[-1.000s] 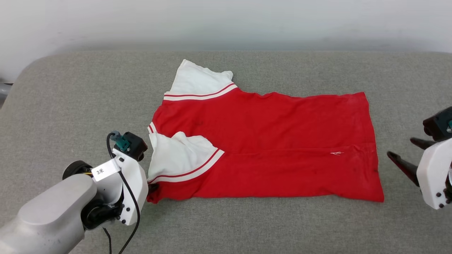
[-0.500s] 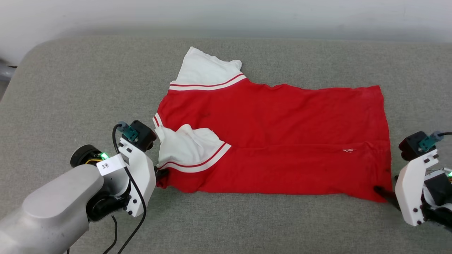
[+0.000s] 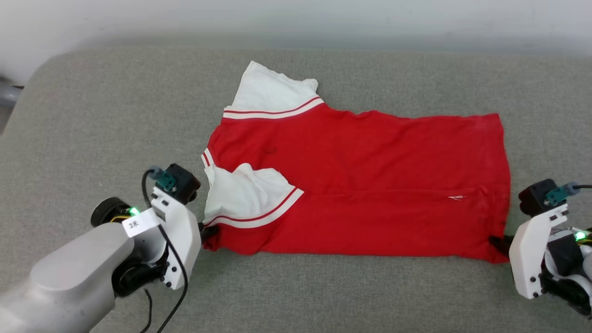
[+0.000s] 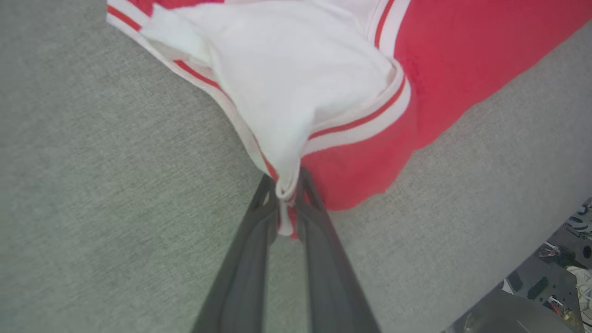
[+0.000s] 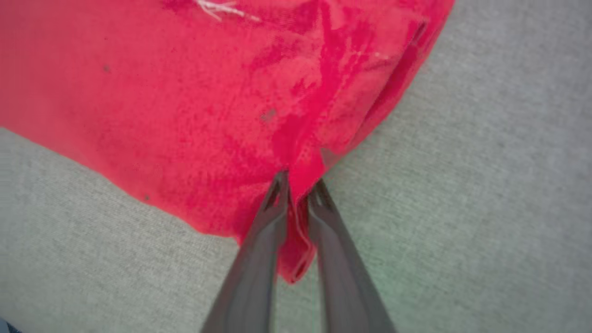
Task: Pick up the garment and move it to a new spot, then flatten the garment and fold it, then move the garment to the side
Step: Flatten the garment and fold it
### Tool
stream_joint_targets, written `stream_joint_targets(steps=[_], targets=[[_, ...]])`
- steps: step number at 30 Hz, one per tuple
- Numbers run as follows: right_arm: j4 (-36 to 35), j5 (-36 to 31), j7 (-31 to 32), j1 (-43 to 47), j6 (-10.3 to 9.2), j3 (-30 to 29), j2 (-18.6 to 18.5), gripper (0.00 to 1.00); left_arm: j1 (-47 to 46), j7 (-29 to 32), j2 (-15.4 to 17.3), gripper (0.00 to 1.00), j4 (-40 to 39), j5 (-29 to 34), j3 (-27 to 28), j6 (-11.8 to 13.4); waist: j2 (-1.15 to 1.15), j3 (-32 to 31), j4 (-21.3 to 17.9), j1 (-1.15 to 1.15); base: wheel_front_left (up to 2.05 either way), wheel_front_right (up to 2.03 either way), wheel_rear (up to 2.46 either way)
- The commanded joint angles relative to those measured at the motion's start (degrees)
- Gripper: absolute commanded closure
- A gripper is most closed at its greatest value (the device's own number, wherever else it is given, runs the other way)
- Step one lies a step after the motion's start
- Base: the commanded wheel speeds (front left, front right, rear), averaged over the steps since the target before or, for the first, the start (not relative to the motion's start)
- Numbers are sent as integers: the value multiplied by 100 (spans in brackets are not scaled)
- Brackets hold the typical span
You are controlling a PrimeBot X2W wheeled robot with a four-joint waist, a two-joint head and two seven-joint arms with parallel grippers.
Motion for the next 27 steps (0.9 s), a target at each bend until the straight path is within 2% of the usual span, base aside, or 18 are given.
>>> stream_joint_targets(steps=[1, 8, 16, 24, 27], targets=[[59, 21, -7, 101, -3, 88, 50, 100, 65, -41, 41, 100, 10, -30, -8, -1, 0, -93, -31, 0, 0, 0, 0], [-297, 266, -459, 222, -5, -30, -284, 100, 280, -155, 252, 100, -60, -232, -2, -1, 0, -573, -82, 0, 0, 0, 0], [-916, 455, -550, 769, -5, -330, -588, 100, 592, -245, 584, 100, -491, -304, -20, 125, 0, -862, -104, 0, 0, 0, 0], [-1387, 489, -463, 1685, -5, -970, -648, 100, 1061, -391, 797, 100, -990, -440, -70, 366, 0, -827, -71, 0, 0, 0, 0], [-1435, 353, -401, 1897, -5, -1195, -590, 100, 1180, -464, 746, 100, -971, -443, -91, 425, 0, -744, -86, 0, 0, 0, 0]])
